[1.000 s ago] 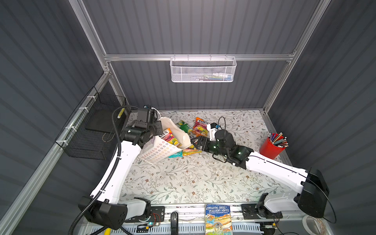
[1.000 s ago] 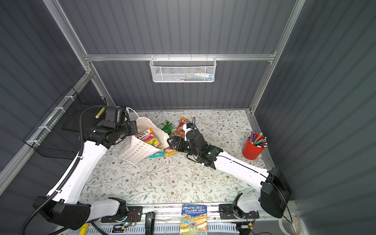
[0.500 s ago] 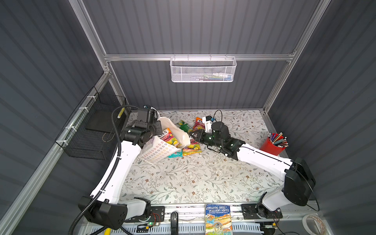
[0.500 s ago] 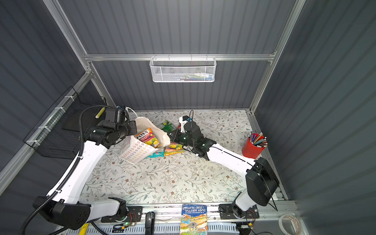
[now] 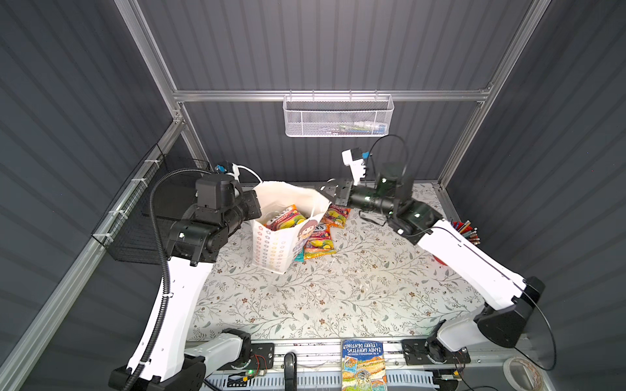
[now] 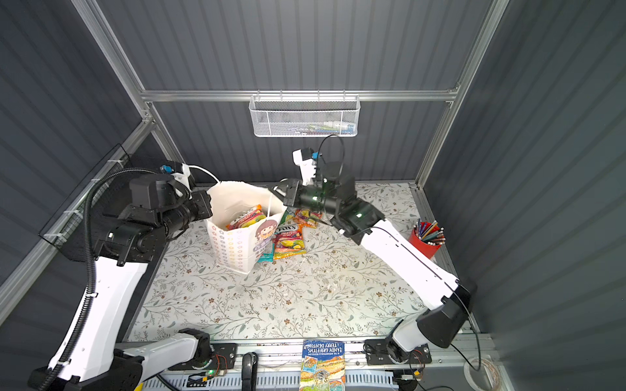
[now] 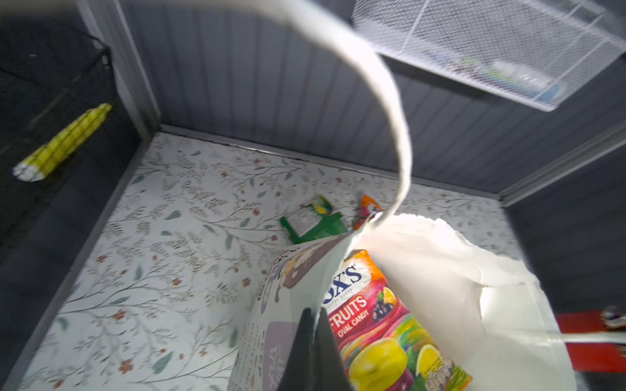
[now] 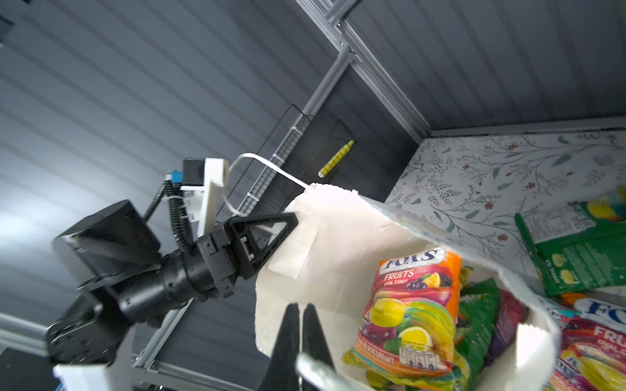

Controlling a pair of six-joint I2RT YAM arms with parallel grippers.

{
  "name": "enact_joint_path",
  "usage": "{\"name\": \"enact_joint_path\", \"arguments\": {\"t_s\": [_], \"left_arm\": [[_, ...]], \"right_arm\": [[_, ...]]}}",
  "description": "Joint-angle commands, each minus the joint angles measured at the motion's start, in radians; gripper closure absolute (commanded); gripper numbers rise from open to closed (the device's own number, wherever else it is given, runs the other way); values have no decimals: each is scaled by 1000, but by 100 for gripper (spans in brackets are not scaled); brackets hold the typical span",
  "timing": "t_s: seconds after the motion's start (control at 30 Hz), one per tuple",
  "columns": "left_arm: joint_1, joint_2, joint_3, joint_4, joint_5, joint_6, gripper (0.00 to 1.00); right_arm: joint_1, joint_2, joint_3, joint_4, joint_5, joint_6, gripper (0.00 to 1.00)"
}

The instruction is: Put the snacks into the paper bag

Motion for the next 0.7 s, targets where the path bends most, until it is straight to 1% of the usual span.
{"name": "enact_joint_path", "arguments": {"t_s": [0.0,0.1,0.13,0.17,0.23,0.33,0.4,0.5,0.6,0.67], "left_arm": [[-101,114,30,134,185,-86,100],[-354,236,87,154,-25,-55,100],[-419,284,112,164,-70,-51,100],[-468,326,138,170,-99,-52,100],[-535,436,213,173,-171,-50,100],[-572,598,379,97,-272,-54,100],[-572,659,436,85,-286,-76,100],[-581,672,424,160,-230,-89,100],[-608,686,432,187,-240,-74,100],[-621,706,436,183,-257,-68,100]], "right_arm": [[-113,-69,56,-51,-83,-13,100],[-220,-124,29,-84,-129,-3,100],[-252,-142,14,-91,-147,-4,100],[-277,-156,7,-100,-160,-7,100],[-338,-180,-16,-118,-184,-8,100],[-421,-183,-45,-125,-238,-7,100],[-458,-162,-45,-166,-253,-18,100],[-485,-139,-61,-169,-318,-28,100],[-503,-148,-77,-164,-330,-42,100],[-526,-171,-123,-99,-359,-10,100]]}}
